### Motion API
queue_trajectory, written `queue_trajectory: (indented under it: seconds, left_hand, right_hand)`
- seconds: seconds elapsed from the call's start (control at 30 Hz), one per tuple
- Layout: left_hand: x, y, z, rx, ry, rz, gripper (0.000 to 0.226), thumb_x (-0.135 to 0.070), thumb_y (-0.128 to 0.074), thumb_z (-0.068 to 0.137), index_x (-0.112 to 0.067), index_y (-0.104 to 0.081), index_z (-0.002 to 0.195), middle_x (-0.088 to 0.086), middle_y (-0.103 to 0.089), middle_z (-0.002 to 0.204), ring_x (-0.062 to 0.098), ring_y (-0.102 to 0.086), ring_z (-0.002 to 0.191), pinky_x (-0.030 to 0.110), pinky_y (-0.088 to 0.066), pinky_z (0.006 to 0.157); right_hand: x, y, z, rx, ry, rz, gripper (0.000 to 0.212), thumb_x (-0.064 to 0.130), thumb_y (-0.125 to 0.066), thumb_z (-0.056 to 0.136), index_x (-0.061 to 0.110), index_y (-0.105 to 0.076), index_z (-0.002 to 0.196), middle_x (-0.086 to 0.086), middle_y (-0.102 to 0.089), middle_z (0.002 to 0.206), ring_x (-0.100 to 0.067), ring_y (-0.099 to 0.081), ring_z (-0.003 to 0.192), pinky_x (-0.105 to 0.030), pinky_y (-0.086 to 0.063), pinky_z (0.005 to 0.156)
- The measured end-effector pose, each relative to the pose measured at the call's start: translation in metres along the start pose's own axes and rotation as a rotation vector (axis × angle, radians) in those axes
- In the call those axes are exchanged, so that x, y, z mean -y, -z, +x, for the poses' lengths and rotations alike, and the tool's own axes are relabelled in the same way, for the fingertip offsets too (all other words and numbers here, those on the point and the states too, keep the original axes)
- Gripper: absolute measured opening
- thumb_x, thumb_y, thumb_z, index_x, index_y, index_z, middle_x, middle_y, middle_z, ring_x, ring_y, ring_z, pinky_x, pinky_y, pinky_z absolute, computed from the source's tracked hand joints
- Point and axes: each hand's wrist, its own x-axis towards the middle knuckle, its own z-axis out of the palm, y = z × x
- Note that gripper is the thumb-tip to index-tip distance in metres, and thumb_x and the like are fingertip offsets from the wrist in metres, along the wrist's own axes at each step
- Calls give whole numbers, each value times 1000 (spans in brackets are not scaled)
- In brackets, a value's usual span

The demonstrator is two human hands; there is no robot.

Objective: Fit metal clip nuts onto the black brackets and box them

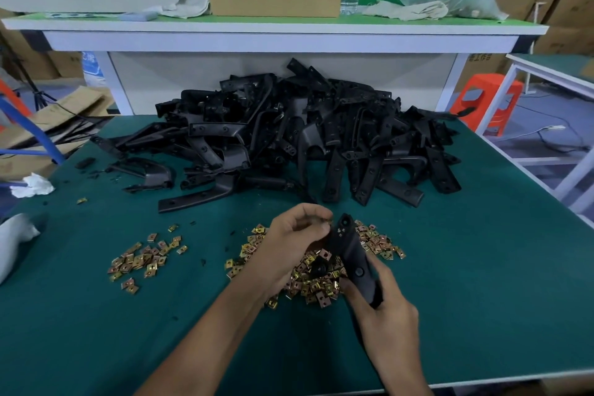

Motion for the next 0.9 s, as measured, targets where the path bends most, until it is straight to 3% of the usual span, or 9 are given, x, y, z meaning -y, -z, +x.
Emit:
queue_trajectory:
  seconds: [0.33,0.47,0.63,0.7,0.77,0.9]
  left_hand:
    - [-7,0,-3,5,9,94,24,-5,-67,92,-28,-74,87,0,-73,84,10,-68,83,23,-52,77]
    - [-9,-3,-3,-11,5,164,20,-13,-69,93,-31,-73,85,2,-77,88,13,-71,86,32,-56,84]
    - [-10,4,-2,-10,85,133,7,-10,-72,91,-17,-71,94,5,-77,90,15,-70,85,27,-52,77]
    - [-13,7,-1,-10,112,125,7,-7,-72,90,-13,-70,91,4,-76,87,14,-70,81,24,-53,71]
    - [-18,8,1,-16,138,127,8,-4,-73,88,-12,-72,87,4,-76,86,14,-71,81,25,-55,68]
    - [-16,1,1,-59,226,105,8,-8,-80,82,-15,-78,84,5,-77,90,19,-71,92,36,-56,85]
  right_hand:
    - [0,0,-1,-1,35,-27,58,41,-81,81,60,-50,127,39,-67,90,16,-63,82,-3,-45,67]
    - [-1,-1,-1,-2,20,-22,56,40,-83,82,56,-54,127,36,-68,90,13,-65,82,-5,-46,67]
    - [5,0,-2,0,24,-59,57,44,-80,82,64,-47,124,43,-64,90,15,-62,82,-6,-46,66]
    - [9,0,-2,10,32,-90,58,47,-78,82,64,-44,125,48,-61,83,19,-59,77,-5,-44,65]
    - [10,1,-2,6,20,-113,57,48,-78,82,60,-47,128,41,-61,73,13,-58,71,-6,-44,63]
    - [10,2,-2,-5,9,-129,58,43,-81,82,60,-46,126,33,-61,75,-3,-62,75,-13,-42,61]
